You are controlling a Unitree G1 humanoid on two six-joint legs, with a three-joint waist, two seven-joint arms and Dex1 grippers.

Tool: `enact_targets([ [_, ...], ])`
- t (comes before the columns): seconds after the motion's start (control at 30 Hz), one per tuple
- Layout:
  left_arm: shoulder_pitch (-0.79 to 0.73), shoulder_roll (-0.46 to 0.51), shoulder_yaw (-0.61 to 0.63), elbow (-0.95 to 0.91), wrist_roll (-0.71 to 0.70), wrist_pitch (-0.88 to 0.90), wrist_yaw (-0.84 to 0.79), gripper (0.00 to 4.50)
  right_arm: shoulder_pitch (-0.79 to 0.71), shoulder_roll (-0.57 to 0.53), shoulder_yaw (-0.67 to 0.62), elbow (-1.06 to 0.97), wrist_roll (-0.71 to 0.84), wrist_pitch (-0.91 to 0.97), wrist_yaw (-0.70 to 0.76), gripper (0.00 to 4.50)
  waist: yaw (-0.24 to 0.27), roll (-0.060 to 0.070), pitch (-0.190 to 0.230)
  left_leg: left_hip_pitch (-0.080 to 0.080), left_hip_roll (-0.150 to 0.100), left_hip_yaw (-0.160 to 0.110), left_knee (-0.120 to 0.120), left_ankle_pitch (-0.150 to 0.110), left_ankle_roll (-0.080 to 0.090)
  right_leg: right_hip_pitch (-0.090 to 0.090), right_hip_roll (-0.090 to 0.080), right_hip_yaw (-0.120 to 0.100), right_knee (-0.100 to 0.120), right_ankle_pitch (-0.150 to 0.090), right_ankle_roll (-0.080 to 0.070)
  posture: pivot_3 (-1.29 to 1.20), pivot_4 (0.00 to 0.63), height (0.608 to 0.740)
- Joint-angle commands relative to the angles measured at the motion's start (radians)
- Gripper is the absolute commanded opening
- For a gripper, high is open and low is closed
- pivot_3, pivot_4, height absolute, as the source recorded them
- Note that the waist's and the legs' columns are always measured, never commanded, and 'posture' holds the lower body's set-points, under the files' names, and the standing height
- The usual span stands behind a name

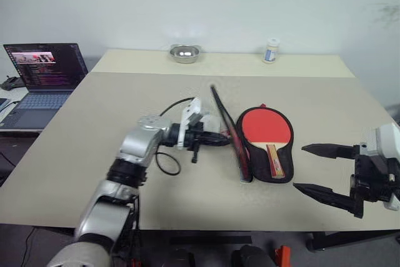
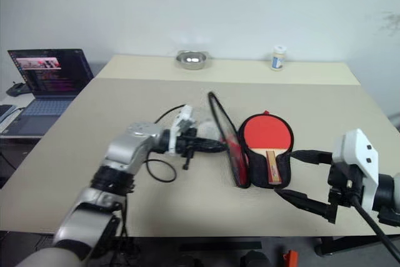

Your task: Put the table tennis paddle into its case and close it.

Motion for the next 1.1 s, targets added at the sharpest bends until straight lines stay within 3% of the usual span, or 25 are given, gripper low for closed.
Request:
enact_targets([
  [0.03, -0.103, -0.108, 0.014, 0.066, -0.011, -0.033, 0.059, 0.03, 0.002, -0.046, -0.046, 0.045, 0.012, -0.022, -0.008, 4.5, 0.004, 0.0, 0.0, 0.0, 0.0, 0.0, 0.0, 0.0, 0.0, 0.0, 0.0, 0.0, 0.0, 0.0, 0.0, 0.0, 0.15, 0.74],
  [0.2, -0.189, -0.23, -0.001, 0.211, 0.043, -0.132, 0.12, 0.03, 0.0, -0.093, -0.009, 0.109, -0.074, -0.062, -0.039, 4.5, 0.002, 0.0, 0.0, -0.001, -0.001, -0.001, -0.001, 0.0, 0.0, 0.0, 0.001, 0.0, -0.002, 0.0, 0.0, 0.0, 0.15, 0.74],
  [0.43, -0.181, -0.208, 0.015, 0.258, 0.089, -0.206, 0.124, 0.03, -0.046, -0.079, 0.098, 0.197, -0.165, -0.08, -0.156, 4.5, -0.002, 0.0, 0.0, -0.001, 0.001, -0.003, -0.002, 0.0, 0.0, -0.001, 0.004, 0.0, -0.003, 0.0, 0.0, 0.0, 0.15, 0.74],
  [0.63, -0.053, -0.06, 0.029, 0.028, 0.014, -0.153, -0.019, 0.03, -0.152, -0.003, 0.282, 0.274, -0.17, -0.037, -0.274, 4.5, -0.014, 0.001, 0.0, 0.0, 0.001, -0.002, -0.002, 0.0, 0.0, -0.001, 0.002, 0.001, -0.001, 0.0, 0.0, 0.0, 0.15, 0.74],
  [0.73, 0.017, 0.056, 0.029, -0.09, -0.015, -0.101, -0.09, 0.03, -0.201, 0.039, 0.405, 0.368, -0.262, -0.055, -0.343, 4.5, -0.02, 0.001, 0.0, 0.0, 0.002, -0.001, -0.002, 0.0, -0.001, -0.001, 0.002, 0.001, 0.0, 0.0, 0.0, 0.0, 0.15, 0.74],
  [0.9, 0.071, 0.155, 0.057, -0.196, -0.046, -0.037, -0.075, 0.03, -0.296, 0.115, 0.523, 0.529, -0.395, -0.085, -0.428, 4.5, -0.019, 0.001, 0.0, 0.0, 0.0, -0.001, 0.0, 0.001, 0.0, -0.001, 0.0, 0.001, 0.002, 0.0, 0.0, 0.0, 0.15, 0.74],
  [1.1, 0.116, 0.217, 0.084, -0.272, -0.05, -0.029, -0.035, 0.03, -0.371, 0.196, 0.593, 0.702, -0.462, -0.101, -0.415, 4.5, -0.018, 0.001, 0.0, 0.0, 0.001, 0.0, 0.0, 0.001, 0.0, -0.001, 0.0, 0.001, 0.002, 0.0, 0.0, 0.0, 0.15, 0.74],
])
